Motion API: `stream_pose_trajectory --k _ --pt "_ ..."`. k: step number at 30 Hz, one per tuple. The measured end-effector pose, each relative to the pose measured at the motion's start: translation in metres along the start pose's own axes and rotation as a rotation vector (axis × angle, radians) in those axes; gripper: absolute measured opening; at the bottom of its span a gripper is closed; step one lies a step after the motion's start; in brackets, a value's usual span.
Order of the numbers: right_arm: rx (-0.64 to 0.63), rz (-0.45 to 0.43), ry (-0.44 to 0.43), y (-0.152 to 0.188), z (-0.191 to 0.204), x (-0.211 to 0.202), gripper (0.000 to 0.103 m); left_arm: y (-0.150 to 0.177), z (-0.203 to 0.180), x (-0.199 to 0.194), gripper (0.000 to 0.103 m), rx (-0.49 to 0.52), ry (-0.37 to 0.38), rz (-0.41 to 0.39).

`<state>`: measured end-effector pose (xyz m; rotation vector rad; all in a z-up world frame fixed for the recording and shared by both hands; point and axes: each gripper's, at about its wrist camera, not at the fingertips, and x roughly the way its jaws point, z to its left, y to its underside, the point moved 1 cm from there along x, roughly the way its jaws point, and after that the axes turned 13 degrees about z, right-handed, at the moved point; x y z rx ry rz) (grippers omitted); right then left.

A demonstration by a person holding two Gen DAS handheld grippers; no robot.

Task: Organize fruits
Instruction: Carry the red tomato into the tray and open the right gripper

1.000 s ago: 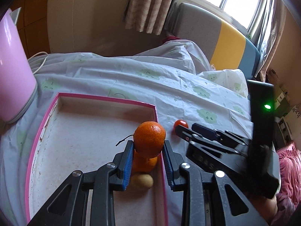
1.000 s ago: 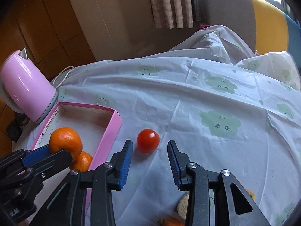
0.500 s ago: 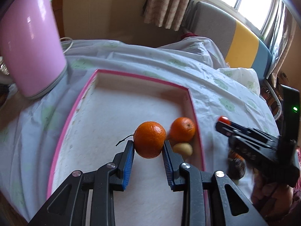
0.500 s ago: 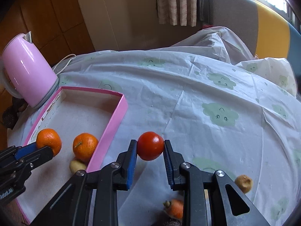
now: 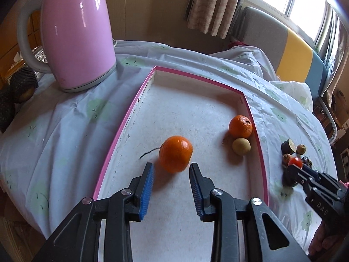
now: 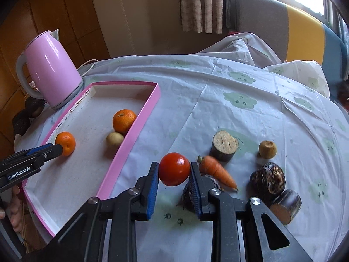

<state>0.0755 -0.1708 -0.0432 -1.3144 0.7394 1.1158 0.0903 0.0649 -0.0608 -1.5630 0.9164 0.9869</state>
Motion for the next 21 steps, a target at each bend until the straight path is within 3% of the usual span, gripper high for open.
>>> stream_pose_trajectory --k 11,21 --pt "-0.010 -0.019 -0.024 0.036 0.023 -0.023 0.028 0.030 -0.006 -0.027 0.038 0.037 0.017 -0.045" --pt "-0.087 -0.023 -0.110 0.037 0.071 -0.026 0.028 0.039 0.005 -0.040 0.040 0.022 0.031 -0.069"
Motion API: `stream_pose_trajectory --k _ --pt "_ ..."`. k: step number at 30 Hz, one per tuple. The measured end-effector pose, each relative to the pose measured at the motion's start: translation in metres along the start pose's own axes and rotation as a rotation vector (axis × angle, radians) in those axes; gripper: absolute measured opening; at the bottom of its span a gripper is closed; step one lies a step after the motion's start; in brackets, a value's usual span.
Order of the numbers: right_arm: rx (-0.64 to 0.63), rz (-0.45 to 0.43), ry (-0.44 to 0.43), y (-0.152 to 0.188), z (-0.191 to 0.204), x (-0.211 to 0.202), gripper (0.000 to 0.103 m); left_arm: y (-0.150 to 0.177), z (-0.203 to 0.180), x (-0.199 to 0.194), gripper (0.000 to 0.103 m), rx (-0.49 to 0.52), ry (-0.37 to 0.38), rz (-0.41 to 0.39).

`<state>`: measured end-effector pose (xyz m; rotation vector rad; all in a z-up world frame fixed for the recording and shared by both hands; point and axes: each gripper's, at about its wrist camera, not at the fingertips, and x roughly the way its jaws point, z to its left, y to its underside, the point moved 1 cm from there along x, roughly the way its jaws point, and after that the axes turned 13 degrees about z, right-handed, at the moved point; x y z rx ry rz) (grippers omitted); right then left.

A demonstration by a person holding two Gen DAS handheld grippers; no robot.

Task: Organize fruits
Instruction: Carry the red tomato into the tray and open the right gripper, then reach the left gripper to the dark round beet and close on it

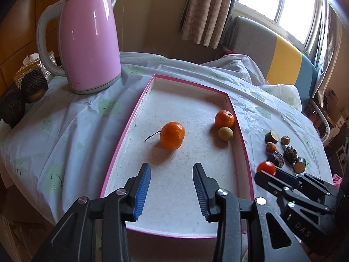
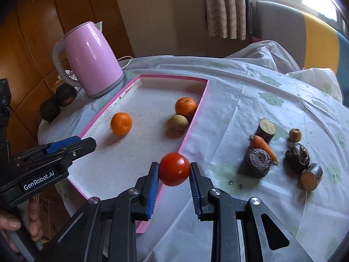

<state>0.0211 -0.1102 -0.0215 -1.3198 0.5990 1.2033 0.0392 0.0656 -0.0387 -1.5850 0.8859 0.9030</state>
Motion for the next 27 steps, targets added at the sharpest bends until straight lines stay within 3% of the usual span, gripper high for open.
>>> stream_pose_trajectory --k 11,22,27 --pt "-0.053 0.023 -0.007 -0.026 0.033 0.024 0.032 0.003 0.021 0.004 0.040 -0.054 -0.004 0.011" --pt "-0.018 -0.029 0.057 -0.008 0.015 0.003 0.062 0.006 0.003 0.001 0.040 0.008 0.015 0.011" --pt "0.034 -0.057 0.097 0.005 -0.009 -0.014 0.069 0.008 -0.008 0.000 0.040 0.041 0.014 0.015"
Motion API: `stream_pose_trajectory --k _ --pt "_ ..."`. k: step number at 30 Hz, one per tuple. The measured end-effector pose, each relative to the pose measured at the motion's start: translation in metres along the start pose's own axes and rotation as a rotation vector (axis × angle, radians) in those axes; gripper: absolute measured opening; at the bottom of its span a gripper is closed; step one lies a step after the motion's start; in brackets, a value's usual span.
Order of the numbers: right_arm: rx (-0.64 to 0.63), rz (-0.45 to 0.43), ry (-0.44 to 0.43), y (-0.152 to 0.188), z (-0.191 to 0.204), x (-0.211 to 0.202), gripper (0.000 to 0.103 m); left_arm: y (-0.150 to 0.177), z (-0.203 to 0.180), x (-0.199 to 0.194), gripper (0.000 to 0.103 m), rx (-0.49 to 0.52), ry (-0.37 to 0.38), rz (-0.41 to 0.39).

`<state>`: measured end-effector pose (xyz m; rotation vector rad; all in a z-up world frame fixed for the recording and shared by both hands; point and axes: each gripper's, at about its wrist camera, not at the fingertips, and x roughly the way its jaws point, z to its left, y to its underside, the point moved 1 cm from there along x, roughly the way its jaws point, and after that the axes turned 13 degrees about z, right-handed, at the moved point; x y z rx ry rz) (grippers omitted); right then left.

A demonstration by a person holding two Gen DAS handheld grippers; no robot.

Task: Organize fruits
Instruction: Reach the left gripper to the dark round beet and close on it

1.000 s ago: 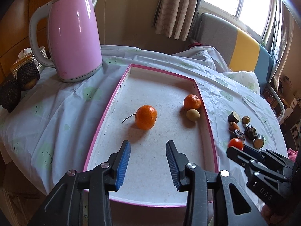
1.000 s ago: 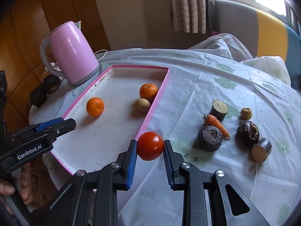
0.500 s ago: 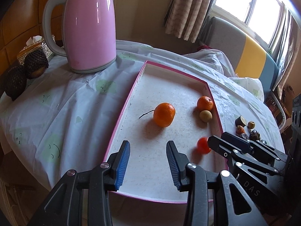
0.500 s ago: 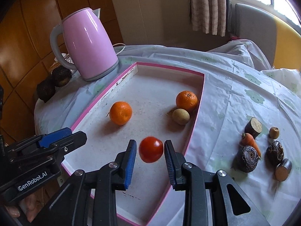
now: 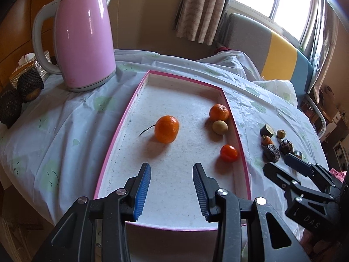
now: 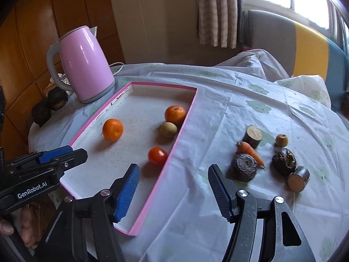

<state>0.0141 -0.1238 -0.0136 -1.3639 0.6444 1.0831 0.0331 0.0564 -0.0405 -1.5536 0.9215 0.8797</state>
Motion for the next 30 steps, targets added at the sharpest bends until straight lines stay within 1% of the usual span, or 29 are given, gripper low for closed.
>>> stream_pose_trajectory --k 2,4,7,9,10,12,15,18,24,27,29,30 --pt "0.018 -0.006 0.022 0.005 -0.011 -0.003 0.071 0.001 -0.005 -0.001 0.040 0.011 -0.002 0.002" --pt "0.035 -0.012 0.057 0.010 -0.022 -0.007 0.079 0.001 -0.009 -0.001 0.040 0.025 -0.004 0.002" --pt "0.078 -0.020 0.096 0.018 -0.040 -0.009 0.086 0.001 -0.015 -0.001 0.040 0.047 0.001 0.000" --pt "0.113 -0.026 0.124 0.023 -0.053 -0.010 0.087 0.001 -0.020 -0.001 0.040 0.058 0.001 0.001" --pt "0.133 -0.029 0.146 0.025 -0.060 -0.011 0.090 0.002 -0.021 0.000 0.040 0.062 0.001 0.003" --pt "0.176 -0.028 0.193 0.030 -0.073 -0.010 0.092 0.002 -0.025 0.001 0.040 0.072 0.007 0.009" --pt "0.246 -0.026 0.210 0.039 -0.092 -0.009 0.092 0.004 -0.031 0.004 0.040 0.084 0.010 0.020" --pt "0.297 -0.018 0.230 0.047 -0.108 -0.007 0.092 0.007 -0.039 0.007 0.040 0.117 0.015 0.032" --pt "0.339 -0.028 0.270 0.062 -0.128 -0.010 0.091 0.008 -0.062 0.008 0.040 0.201 0.039 0.029" --pt "0.348 -0.012 0.294 0.066 -0.138 -0.008 0.086 0.006 -0.078 0.009 0.040 0.243 0.061 0.037" --pt "0.362 -0.007 0.311 0.070 -0.145 -0.008 0.077 0.003 -0.090 0.011 0.040 0.276 0.072 0.039" --pt "0.368 -0.001 0.319 0.072 -0.149 -0.008 0.069 0.001 -0.097 0.013 0.040 0.291 0.084 0.046"
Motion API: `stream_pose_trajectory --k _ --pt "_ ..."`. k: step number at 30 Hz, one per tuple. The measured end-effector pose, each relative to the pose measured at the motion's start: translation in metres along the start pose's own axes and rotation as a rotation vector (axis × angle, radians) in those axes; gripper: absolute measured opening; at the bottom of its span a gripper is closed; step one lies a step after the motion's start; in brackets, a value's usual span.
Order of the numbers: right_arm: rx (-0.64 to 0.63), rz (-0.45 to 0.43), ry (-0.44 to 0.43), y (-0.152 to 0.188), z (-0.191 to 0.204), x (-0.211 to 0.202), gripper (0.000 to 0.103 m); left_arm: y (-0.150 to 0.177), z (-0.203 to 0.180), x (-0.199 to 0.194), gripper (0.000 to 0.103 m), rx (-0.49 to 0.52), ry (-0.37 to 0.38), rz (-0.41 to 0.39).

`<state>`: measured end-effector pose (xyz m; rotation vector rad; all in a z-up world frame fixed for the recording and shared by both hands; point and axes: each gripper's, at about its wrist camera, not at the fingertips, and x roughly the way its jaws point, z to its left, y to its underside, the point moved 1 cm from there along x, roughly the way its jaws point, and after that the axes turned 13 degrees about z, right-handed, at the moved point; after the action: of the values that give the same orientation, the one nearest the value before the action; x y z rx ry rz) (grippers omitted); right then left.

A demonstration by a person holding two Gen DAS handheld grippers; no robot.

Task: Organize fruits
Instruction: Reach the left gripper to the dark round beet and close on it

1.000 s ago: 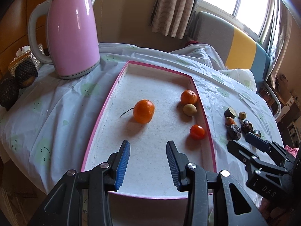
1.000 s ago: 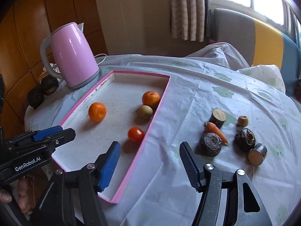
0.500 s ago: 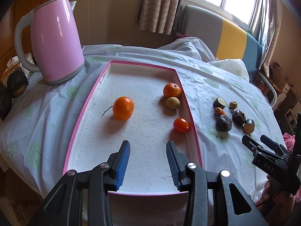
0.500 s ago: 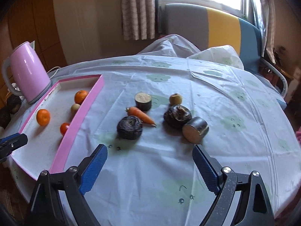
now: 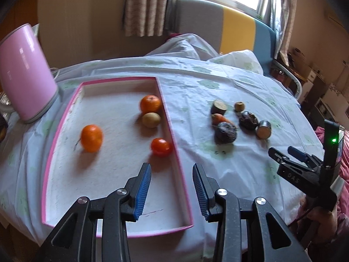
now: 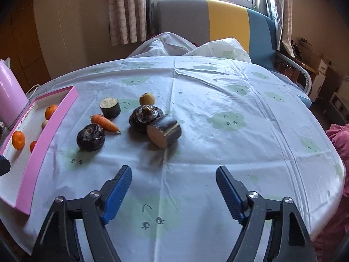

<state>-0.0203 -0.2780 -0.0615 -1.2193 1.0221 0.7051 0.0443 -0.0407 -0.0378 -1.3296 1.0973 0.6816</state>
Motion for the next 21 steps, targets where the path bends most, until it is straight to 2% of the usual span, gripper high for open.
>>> stream_pose_trajectory --k 1,4,14,21 --pt "0.006 0.007 0.010 0.001 -0.003 0.002 0.065 -0.004 -0.005 0.003 0.040 0.010 0.009 0.006" --pt "0.030 0.026 0.012 0.004 -0.013 0.009 0.062 -0.016 -0.022 0.012 0.040 0.042 0.038 0.027" --pt "0.014 -0.024 -0.012 0.012 -0.018 0.012 0.063 -0.055 -0.066 0.063 0.041 0.081 0.075 0.128" --pt "-0.014 -0.045 -0.038 0.014 -0.014 0.014 0.078 -0.069 -0.082 0.089 0.041 0.076 0.071 0.164"
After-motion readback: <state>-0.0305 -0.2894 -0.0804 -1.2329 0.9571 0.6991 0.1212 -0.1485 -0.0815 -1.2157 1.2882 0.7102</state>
